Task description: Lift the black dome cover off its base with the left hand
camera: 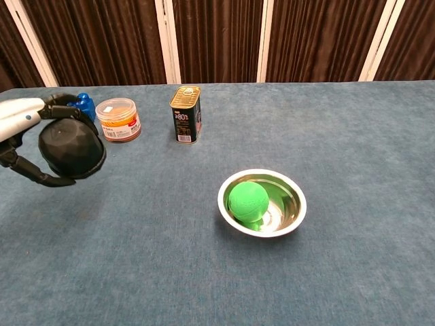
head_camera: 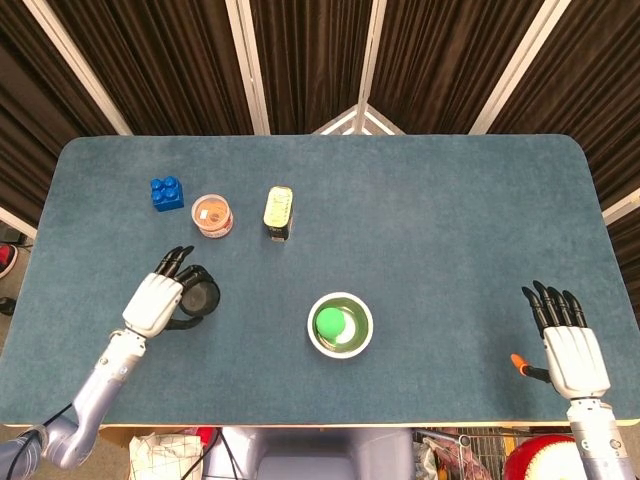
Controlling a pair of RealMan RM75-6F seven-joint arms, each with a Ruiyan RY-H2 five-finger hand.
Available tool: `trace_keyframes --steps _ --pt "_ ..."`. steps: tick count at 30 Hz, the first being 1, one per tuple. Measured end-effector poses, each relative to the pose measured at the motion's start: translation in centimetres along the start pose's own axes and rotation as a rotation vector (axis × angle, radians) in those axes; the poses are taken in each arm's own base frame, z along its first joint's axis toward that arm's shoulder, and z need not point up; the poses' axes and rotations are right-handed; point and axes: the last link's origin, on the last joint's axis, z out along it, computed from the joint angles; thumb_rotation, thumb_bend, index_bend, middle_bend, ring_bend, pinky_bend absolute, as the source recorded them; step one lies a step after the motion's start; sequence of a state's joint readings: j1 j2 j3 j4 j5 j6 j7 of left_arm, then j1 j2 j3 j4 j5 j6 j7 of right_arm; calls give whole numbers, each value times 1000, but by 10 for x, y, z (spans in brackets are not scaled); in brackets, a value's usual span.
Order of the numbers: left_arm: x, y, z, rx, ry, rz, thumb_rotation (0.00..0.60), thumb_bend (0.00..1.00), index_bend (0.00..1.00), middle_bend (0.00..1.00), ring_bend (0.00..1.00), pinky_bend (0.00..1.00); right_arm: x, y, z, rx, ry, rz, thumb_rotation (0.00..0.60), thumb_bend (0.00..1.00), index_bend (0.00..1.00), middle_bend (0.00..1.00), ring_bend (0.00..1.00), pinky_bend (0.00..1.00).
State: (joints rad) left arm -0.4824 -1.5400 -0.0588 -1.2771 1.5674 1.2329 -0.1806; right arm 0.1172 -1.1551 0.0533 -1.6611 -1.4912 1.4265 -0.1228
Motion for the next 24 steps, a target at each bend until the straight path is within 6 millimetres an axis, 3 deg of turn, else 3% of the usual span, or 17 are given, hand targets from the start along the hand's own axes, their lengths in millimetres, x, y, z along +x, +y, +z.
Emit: trace_keyframes --steps 4,10,24 --pt "-4 -4 3 57 -54 -122 600 407 490 461 20 0 -1 1 -1 -2 -2 -1 600 185 31 0 16 0" --pt "-9 -7 14 86 -68 -113 600 406 486 460 20 0 -2 1 -1 -3 -4 -1 600 184 31 0 16 0" --pt "-36 9 34 83 -145 -165 600 396 434 420 11 0 1 5 2 -16 -1 4 600 185 31 0 16 0"
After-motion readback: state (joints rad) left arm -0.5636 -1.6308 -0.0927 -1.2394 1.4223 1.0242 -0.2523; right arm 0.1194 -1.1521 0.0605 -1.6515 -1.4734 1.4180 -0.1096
